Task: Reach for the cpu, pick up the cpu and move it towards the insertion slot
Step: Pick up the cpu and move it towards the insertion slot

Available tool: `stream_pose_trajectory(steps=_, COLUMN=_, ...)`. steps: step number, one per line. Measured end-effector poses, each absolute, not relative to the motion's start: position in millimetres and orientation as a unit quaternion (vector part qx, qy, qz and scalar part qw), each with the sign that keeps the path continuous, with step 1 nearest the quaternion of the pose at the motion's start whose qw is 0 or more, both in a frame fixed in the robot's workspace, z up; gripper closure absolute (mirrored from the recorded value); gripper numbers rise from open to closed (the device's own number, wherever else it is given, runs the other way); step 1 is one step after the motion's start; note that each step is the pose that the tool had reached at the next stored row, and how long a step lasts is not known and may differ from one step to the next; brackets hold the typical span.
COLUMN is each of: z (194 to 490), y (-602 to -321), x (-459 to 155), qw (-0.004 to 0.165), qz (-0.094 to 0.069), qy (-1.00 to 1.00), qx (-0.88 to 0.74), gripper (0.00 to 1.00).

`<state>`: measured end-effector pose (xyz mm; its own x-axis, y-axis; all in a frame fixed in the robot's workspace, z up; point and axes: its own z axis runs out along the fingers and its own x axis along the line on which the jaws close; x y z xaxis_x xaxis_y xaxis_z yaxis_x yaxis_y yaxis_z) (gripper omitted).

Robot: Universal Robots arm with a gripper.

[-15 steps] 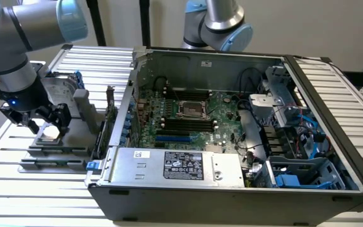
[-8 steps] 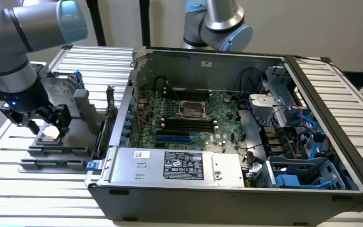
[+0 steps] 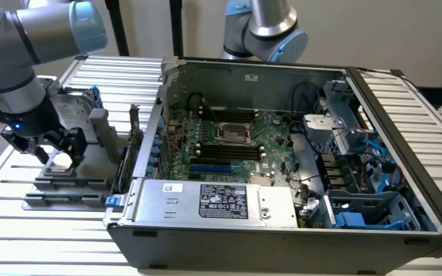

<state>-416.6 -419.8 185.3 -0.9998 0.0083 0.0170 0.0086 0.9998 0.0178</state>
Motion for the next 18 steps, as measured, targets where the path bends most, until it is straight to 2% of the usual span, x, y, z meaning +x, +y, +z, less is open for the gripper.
stream_pose_trajectory(steps=2, z=184.9, y=-419.7, x=-416.2, qw=0.008, qz=-0.009, qy=-1.0, qx=-0.004, gripper=0.26)
stream_pose_trajectory(steps=3, z=184.7, y=-419.7, x=-415.9, qw=0.008, qz=-0.009, qy=-1.0, qx=-0.004, gripper=0.33)
stream_pose_trajectory(steps=8, z=184.3, y=-419.8, x=-415.2, qw=0.009, qz=-0.009, qy=-1.0, qx=-0.004, gripper=0.33)
stream_pose_trajectory(steps=10, z=183.8, y=-419.8, x=-415.2, qw=0.008, qz=-0.009, qy=-1.0, qx=-0.004, gripper=0.35)
stream_pose_trajectory(steps=11, z=183.7, y=-419.8, x=-415.2, qw=0.009, qz=-0.009, qy=-1.0, qx=-0.004, gripper=0.41)
stream_pose_trajectory(steps=13, z=183.5, y=-419.8, x=-415.2, qw=0.009, qz=-0.009, qy=-1.0, qx=-0.004, gripper=0.41)
stream_pose_trajectory(steps=14, z=183.5, y=-419.8, x=-415.2, qw=0.009, qz=-0.009, qy=-1.0, qx=-0.004, gripper=0.45)
stream_pose_trajectory(steps=18, z=185.0, y=-419.7, x=-415.1, qw=0.008, qz=-0.01, qy=-1.0, qx=-0.004, gripper=0.45)
